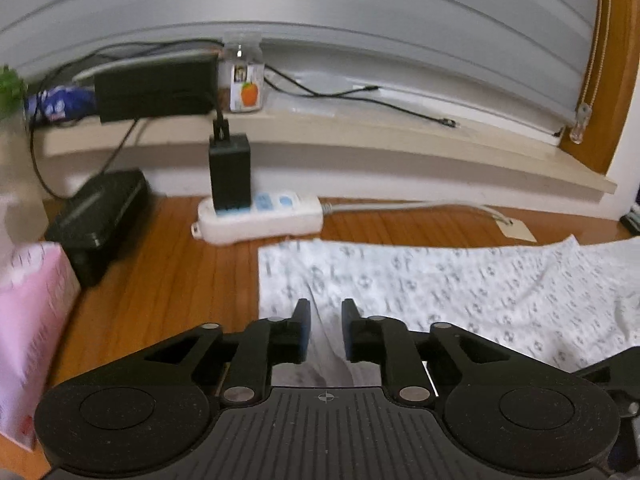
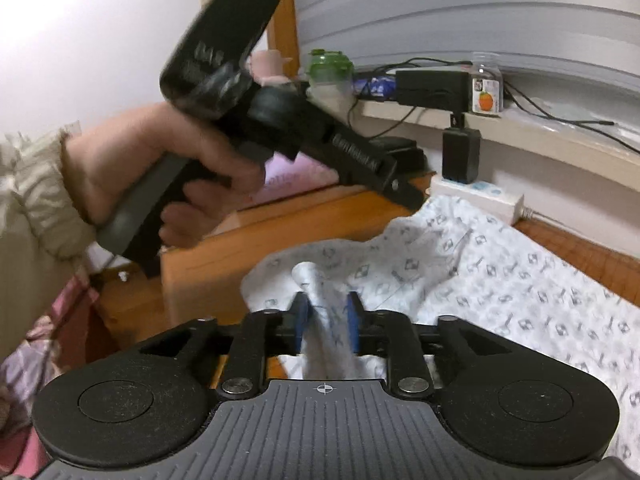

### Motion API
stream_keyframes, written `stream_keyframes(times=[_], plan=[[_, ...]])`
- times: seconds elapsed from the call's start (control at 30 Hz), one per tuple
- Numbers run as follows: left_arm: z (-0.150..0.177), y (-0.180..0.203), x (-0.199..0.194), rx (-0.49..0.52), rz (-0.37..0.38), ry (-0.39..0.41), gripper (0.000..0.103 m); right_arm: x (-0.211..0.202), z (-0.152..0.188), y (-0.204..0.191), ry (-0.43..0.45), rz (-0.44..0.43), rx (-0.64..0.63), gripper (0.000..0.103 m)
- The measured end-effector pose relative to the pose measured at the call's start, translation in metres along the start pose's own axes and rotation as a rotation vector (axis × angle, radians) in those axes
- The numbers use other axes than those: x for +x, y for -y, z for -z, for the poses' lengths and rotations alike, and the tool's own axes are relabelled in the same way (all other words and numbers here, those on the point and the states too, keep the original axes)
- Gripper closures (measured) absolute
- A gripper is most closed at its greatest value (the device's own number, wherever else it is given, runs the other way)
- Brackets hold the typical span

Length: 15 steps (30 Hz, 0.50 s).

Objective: Fold clothes

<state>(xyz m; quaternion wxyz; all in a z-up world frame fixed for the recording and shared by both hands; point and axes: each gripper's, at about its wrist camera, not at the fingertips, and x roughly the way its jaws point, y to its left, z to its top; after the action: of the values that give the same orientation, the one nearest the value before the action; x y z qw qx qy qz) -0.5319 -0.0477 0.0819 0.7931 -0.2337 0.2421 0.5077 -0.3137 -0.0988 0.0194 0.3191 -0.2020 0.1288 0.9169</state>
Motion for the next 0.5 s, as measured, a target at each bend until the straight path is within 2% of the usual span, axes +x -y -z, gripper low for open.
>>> stream_keyframes(times=[0.1, 0.17, 0.27, 0.33, 0.43, 0.5], plan=[[0.006, 0.003, 0.002, 0.007, 0.017, -0.022, 0.08, -0.014, 0.001, -0.003, 0.049, -0.039, -0.005, 0.066], [0.012, 0.005, 0.005, 0.02, 0.016, -0.041, 0.078, -0.017, -0.001, -0.003, 0.072, -0.03, 0.005, 0.066], [0.026, 0.001, 0.009, 0.008, 0.014, -0.064, 0.078, -0.006, -0.004, -0.005, 0.029, 0.03, -0.006, 0.066], [0.036, -0.004, 0.01, -0.01, 0.018, -0.068, 0.078, 0.009, -0.001, -0.005, -0.033, 0.034, -0.02, 0.066], [0.042, -0.008, 0.002, -0.024, 0.021, -0.05, 0.078, 0.026, 0.006, -0.007, -0.101, 0.012, -0.029, 0.072], [0.044, -0.008, -0.003, -0.022, 0.014, -0.033, 0.077, 0.028, 0.01, -0.01, -0.097, 0.004, -0.041, 0.082]])
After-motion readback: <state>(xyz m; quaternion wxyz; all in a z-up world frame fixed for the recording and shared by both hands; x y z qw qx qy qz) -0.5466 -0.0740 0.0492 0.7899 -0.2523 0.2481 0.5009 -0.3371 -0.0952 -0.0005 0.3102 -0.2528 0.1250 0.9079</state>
